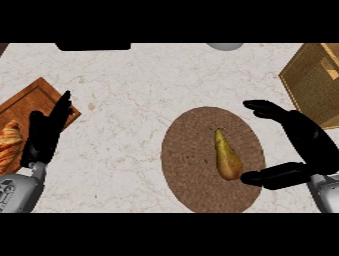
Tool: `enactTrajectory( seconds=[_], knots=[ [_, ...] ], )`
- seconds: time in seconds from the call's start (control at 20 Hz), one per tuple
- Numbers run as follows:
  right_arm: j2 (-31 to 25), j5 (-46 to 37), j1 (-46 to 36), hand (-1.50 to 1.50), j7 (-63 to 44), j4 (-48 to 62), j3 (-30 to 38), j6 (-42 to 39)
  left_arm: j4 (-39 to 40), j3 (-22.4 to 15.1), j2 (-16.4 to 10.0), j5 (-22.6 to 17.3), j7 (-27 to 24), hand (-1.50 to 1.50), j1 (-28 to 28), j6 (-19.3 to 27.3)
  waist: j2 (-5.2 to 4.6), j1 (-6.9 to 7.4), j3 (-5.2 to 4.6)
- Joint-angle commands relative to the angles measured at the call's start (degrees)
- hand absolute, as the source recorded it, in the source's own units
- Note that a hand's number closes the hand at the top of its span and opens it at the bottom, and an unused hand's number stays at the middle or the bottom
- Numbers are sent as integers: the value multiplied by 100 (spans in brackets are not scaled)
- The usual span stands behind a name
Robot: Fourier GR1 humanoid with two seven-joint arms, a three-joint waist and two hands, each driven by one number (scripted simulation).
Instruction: Pick the pear from the placemat and place it in the basket
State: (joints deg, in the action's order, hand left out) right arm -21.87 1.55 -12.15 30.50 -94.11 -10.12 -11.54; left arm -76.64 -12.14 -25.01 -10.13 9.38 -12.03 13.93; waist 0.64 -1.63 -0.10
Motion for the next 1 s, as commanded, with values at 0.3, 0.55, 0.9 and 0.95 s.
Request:
enactTrajectory(
  seconds=[0.3, 0.55, 0.9, 0.95],
  knots=[
    [-2613, -1512, -12, -150, -1401, -910, 57, -1157, 58, 50, -105, 39, 103, 0, -137, -158, -30, 7, -8],
    [-3181, -898, 145, -150, -1856, -1648, 210, -2306, 96, 259, -124, -74, 287, 0, -349, -311, -42, 50, 0],
    [-2614, -839, 368, -150, -2375, -1894, 707, -2748, 72, 581, -64, 83, 200, 0, -233, -718, -59, 151, 8],
    [-2484, -1141, 310, -150, -2151, -1609, 724, -2756, -294, 390, 225, 322, 448, 0, -190, -400, -60, 166, 10]
  ],
)
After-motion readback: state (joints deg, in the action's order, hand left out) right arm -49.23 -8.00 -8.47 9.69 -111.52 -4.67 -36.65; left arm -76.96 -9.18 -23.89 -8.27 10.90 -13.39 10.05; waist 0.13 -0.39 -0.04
